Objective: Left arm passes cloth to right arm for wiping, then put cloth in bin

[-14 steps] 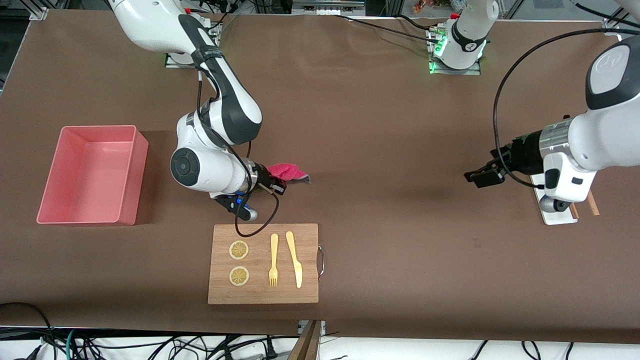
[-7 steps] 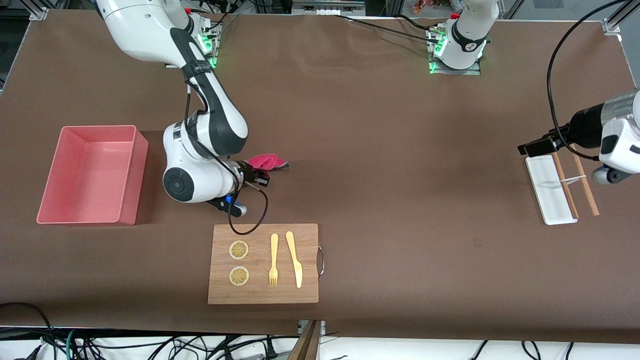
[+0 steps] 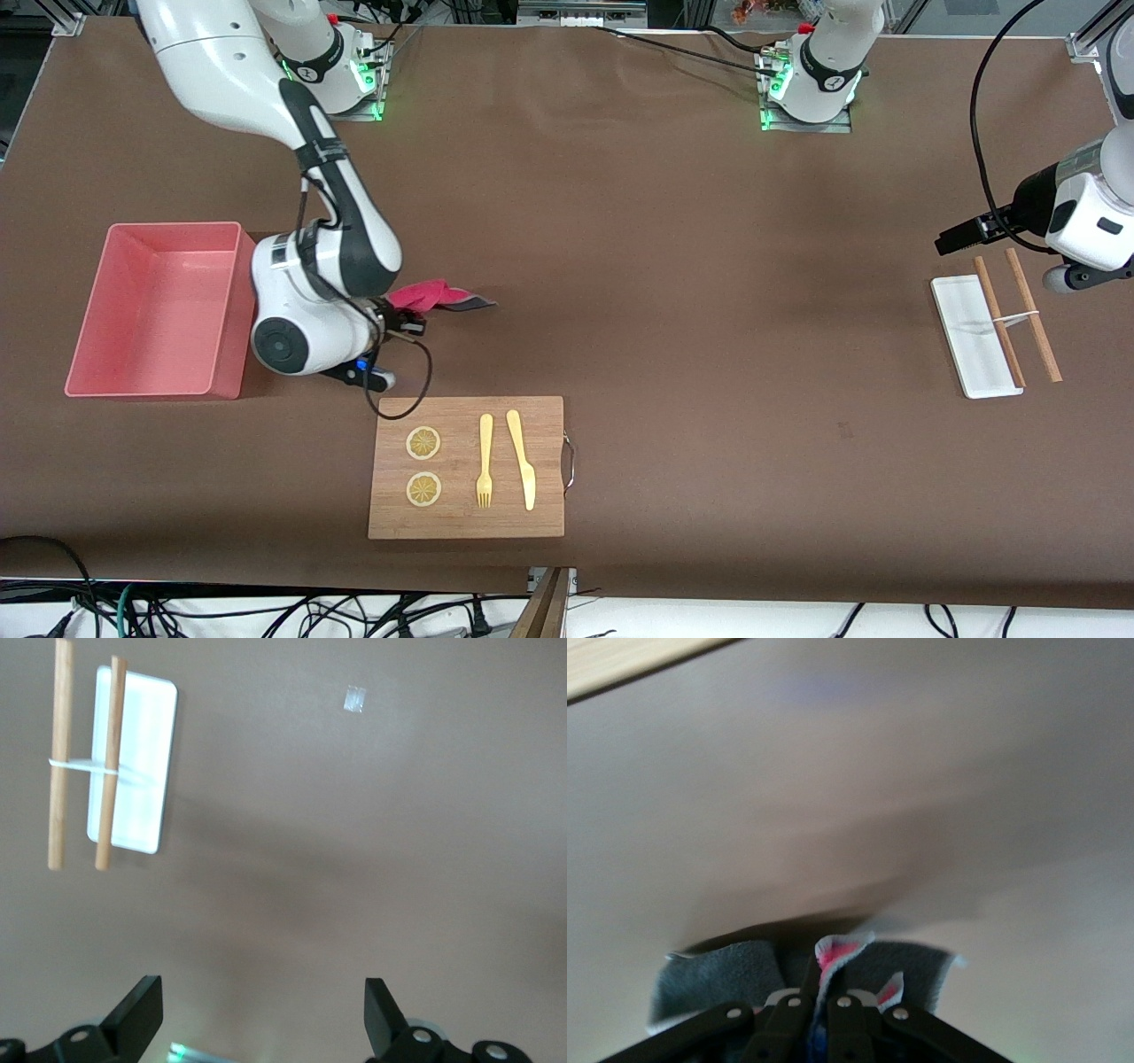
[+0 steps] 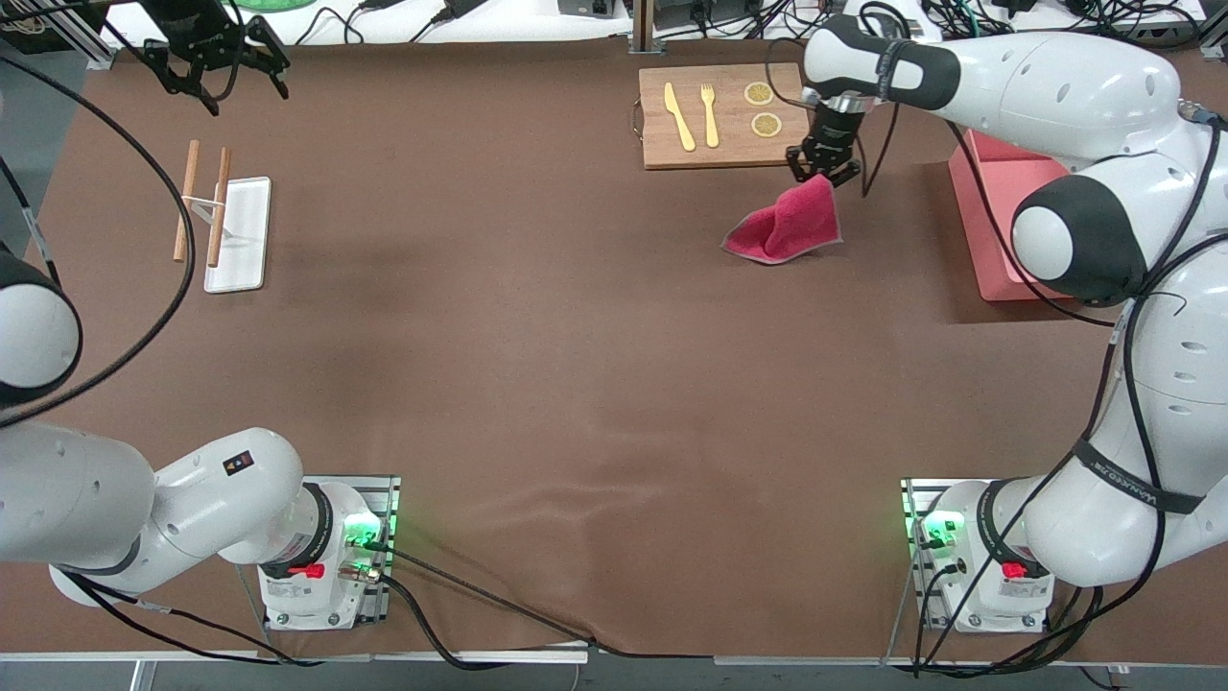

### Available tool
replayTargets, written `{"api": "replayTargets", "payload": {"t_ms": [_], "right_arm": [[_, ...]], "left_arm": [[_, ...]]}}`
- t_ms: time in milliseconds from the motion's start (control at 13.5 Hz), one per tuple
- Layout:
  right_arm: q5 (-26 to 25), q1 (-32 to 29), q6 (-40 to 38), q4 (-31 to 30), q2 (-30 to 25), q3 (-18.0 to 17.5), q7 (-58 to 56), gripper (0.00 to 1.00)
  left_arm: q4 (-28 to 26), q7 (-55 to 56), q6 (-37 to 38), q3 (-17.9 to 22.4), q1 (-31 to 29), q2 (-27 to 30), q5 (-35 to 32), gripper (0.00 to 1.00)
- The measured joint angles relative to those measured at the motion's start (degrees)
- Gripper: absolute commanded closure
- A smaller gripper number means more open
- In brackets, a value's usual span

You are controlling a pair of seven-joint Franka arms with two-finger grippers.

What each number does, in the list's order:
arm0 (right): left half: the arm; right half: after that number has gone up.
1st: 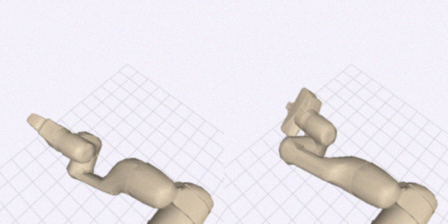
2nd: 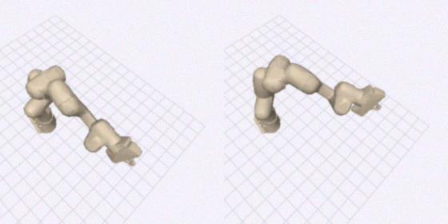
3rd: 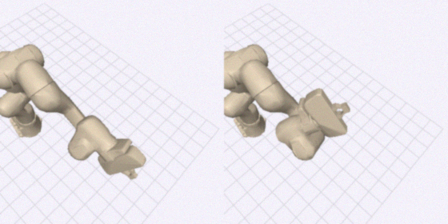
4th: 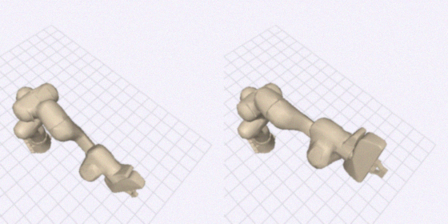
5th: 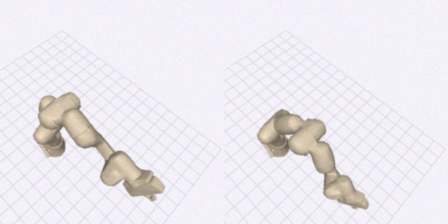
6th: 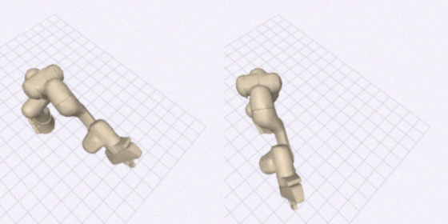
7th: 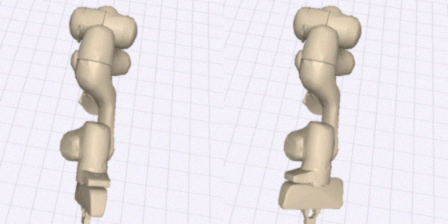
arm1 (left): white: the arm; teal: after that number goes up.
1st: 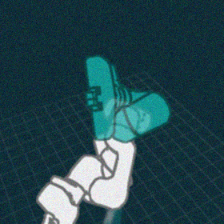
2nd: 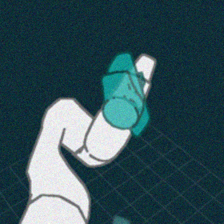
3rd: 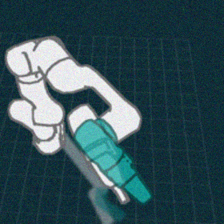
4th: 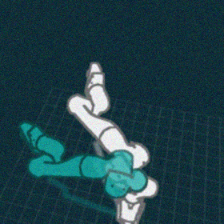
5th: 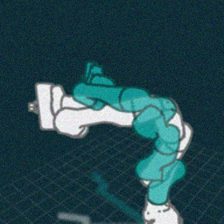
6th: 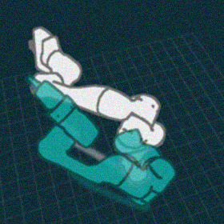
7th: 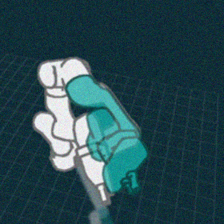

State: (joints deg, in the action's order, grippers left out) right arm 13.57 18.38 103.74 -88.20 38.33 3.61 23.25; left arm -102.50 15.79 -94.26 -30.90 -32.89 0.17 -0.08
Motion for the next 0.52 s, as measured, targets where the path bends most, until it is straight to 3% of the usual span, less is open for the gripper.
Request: {"api": "replayTargets", "payload": {"t_ms": [222, 518], "right_arm": [[-4.03, -4.42, 0.18, -0.70, 0.50, 1.01, -8.89, 1.00], [-6.93, -5.82, 0.90, -0.79, 1.11, 4.75, -18.90, 1.00]], "left_arm": [[-8.81, -3.41, -4.16, -0.05, -0.47, 9.56, 0.16, 0.00], [-9.57, -4.20, -5.11, -0.09, -0.47, 14.40, 0.80, 0.00]]}}
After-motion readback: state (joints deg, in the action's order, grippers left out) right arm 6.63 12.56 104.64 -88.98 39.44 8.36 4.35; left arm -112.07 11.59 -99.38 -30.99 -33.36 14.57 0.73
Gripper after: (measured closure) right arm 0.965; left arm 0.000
